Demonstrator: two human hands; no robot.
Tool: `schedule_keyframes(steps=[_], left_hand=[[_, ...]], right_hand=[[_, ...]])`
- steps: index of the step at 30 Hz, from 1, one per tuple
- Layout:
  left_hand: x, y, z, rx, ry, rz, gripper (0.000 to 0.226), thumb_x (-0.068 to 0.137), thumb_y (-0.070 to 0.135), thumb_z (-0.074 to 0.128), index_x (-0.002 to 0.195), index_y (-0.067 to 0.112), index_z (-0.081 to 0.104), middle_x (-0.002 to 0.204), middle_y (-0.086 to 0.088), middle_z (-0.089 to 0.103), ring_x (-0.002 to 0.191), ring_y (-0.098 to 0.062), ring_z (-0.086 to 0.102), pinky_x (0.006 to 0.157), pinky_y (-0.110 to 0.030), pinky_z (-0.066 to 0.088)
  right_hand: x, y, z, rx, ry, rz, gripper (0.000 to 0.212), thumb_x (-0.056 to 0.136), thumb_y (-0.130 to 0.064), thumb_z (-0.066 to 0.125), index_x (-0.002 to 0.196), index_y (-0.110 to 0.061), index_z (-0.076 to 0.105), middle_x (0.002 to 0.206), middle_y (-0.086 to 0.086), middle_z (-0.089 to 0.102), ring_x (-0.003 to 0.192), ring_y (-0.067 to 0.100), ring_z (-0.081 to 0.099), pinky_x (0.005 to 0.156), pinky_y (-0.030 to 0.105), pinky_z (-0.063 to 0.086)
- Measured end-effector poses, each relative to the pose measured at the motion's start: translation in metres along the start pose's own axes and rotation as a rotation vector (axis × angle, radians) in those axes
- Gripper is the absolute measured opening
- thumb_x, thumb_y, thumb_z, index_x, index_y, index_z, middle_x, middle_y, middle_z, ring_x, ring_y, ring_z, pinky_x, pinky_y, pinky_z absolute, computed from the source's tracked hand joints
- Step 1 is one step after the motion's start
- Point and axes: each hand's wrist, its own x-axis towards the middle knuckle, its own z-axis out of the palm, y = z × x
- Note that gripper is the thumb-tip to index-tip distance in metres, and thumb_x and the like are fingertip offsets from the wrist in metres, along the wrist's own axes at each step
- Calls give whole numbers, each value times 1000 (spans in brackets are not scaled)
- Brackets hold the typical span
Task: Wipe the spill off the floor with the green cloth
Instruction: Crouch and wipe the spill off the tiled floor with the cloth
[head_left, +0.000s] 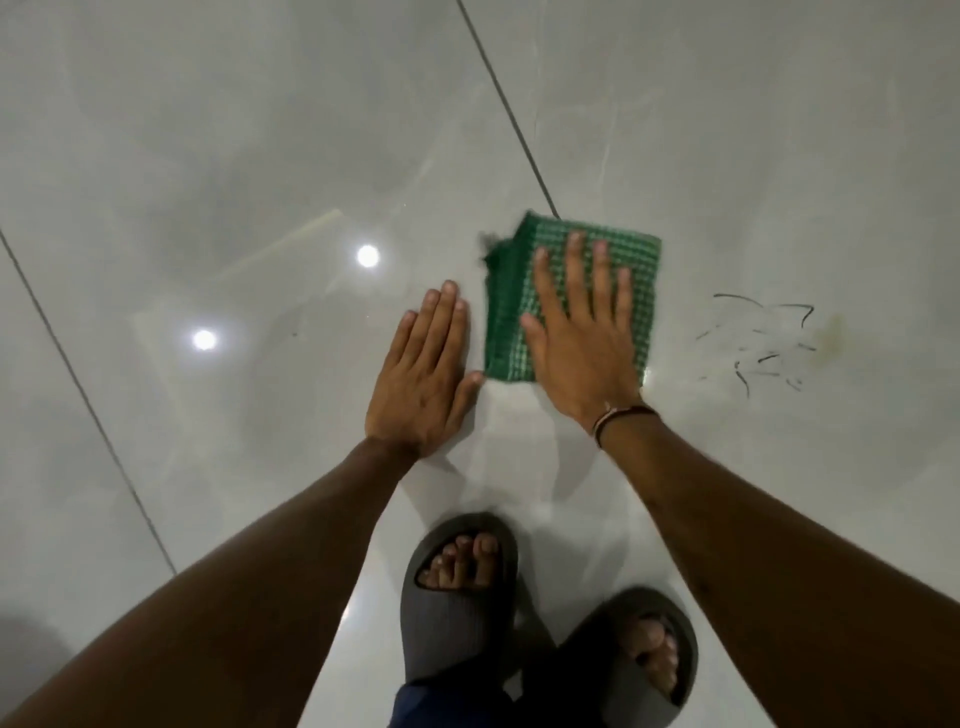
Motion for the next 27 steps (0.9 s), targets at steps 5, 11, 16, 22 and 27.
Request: schedule_keyframes(steps=[5,11,16,22,27], left_hand=[[0,-3,-4,-34,-43,11,80,112,49,22,174,5,0,185,-14,-9,173,-29,-6,141,-49,4],[1,-3,-3,17,-34,7,81,113,52,27,175,6,1,185,-15,-5,173,-30,-5,141,-46,1],[2,-3,-9,-19,-109,-11,81,113,55,23,175,8,-1,185,-14,-10,173,-28,-12,141,-48,0],[0,-5,-5,-6,-58,2,82,113,54,26,174,6,-1,185,-14,-10,173,-28,-8,141,-48,6],[0,-4,-2,4,-67,-4,82,113,55,24,174,8,-3,185,-12,-12,173,-28,-9,141,-48,5]], right_hand=[[-77,7,13,-19,-99,-129,77,113,-60,22,177,-24,1,186,12,-5,173,37,-2,137,65,15],[4,18,-4,31,17,164,74,114,-58,21,177,-25,3,186,16,0,172,43,2,138,65,7],[67,-31,-16,24,-3,-35,74,113,-59,16,177,-25,-1,185,18,-4,172,43,-2,138,64,2],[7,53,-12,-25,-51,41,72,112,-61,7,176,-30,-6,186,14,-4,171,41,1,137,67,12],[96,70,-42,100,56,386,73,112,-61,7,176,-28,-7,184,21,-5,171,46,-3,135,70,6]])
